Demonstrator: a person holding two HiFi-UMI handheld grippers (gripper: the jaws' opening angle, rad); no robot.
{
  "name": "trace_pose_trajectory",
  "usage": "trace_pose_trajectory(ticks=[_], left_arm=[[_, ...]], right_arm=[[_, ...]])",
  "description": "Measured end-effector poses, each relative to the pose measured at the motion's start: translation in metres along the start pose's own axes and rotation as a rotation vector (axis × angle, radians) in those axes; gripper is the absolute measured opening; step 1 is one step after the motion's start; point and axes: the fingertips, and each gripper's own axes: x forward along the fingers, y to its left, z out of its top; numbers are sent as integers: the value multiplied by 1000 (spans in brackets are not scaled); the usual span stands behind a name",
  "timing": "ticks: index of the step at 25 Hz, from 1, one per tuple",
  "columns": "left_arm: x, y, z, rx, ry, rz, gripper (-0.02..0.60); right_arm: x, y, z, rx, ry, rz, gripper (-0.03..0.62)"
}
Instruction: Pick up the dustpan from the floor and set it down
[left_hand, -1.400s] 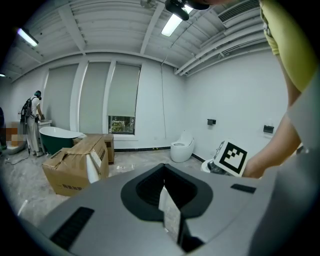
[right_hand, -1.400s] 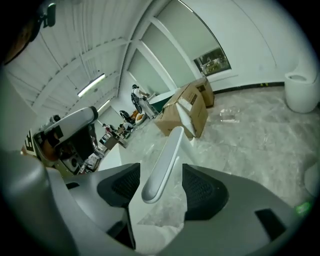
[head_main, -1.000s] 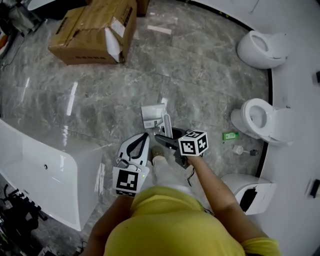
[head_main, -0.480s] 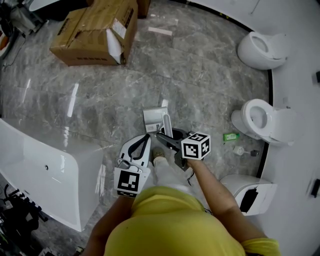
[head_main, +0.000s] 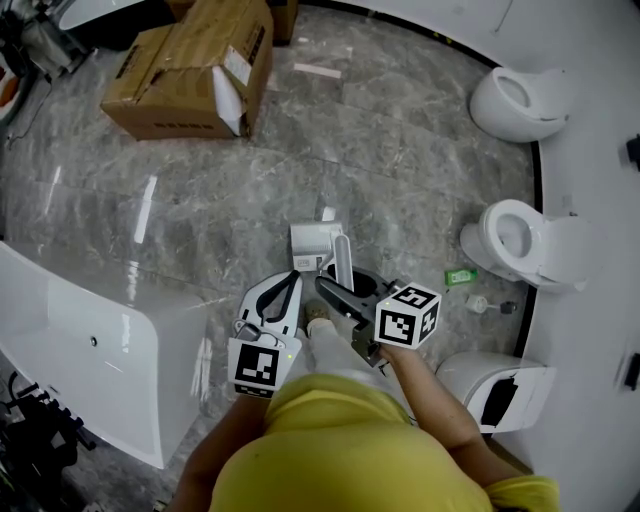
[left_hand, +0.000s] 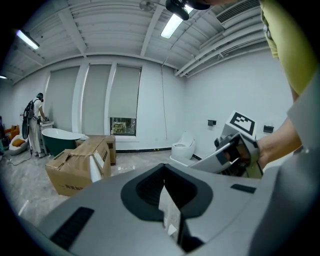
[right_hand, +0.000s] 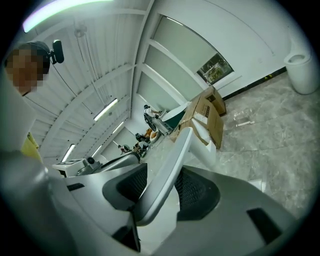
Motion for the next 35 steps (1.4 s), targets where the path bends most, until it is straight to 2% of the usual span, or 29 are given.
trace_pose_trajectory(ticks=[8,13,22,35], left_arm=[[-10,-3,18,12,-35,8,3],[-12,-3,24,7,-44,13,3],[-13,-1,38,1,-84,24,3],[-11,2,34,-3,-65,38,3]], right_arm=[[-26,46,28,-60,-72,10,187],[-29,64,42,-100,-82,25,192],[-30,77,55,-112,-95,36,196],[-24,66,51,-82,-82,31,204]])
